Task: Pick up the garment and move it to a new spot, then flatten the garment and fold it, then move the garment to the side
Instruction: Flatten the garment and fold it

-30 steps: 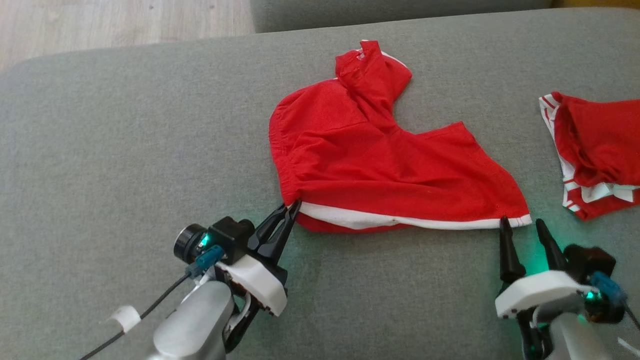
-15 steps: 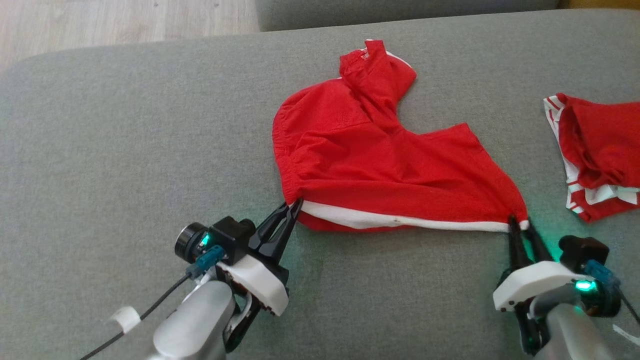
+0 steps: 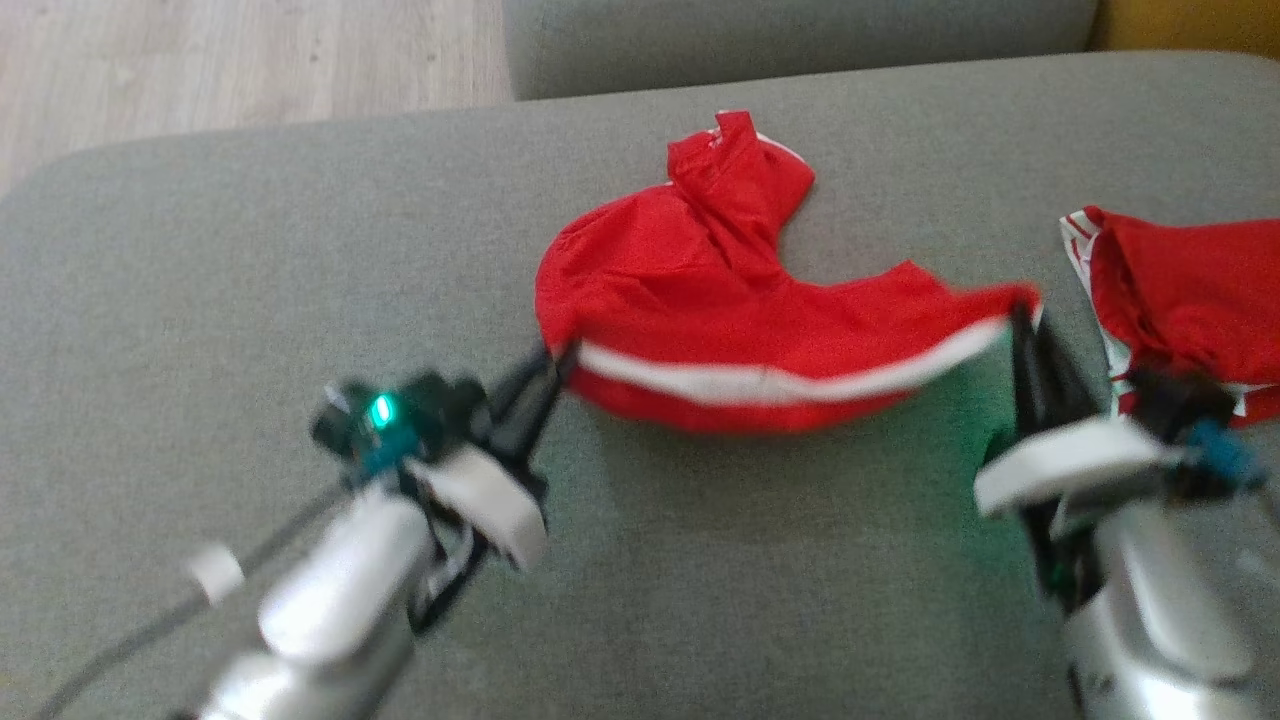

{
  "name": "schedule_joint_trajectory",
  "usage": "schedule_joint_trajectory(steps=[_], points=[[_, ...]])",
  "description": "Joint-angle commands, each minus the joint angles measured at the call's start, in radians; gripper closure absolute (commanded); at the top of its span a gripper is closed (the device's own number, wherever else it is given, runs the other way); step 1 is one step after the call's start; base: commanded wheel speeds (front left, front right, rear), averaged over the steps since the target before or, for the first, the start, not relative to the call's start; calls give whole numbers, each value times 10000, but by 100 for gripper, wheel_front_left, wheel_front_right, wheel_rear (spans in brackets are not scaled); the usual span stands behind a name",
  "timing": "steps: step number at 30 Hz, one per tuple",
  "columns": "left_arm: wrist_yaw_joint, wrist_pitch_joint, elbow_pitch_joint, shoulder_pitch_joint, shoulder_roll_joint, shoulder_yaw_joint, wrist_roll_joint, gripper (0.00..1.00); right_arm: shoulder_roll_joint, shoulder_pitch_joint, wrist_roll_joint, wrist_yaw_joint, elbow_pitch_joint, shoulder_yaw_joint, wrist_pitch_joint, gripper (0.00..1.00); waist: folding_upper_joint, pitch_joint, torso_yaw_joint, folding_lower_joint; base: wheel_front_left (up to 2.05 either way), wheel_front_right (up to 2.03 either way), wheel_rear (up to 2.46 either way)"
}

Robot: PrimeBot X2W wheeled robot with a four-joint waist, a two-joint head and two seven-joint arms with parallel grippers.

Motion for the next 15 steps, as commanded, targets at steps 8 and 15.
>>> schedule_joint_trajectory(steps=[8,15], points=[[-151,1063,-819,-3372,860,803,-123,100,-1161,-2234,1341,-9,-2613,989,996,100,-1,-678,-24,0,0,0,0],[-208,1506,-675,-4951,1148,1017,-382,100,-1564,-3226,1399,-9,-3713,1220,1472,100,-1,-1236,-106,0,0,0,0]])
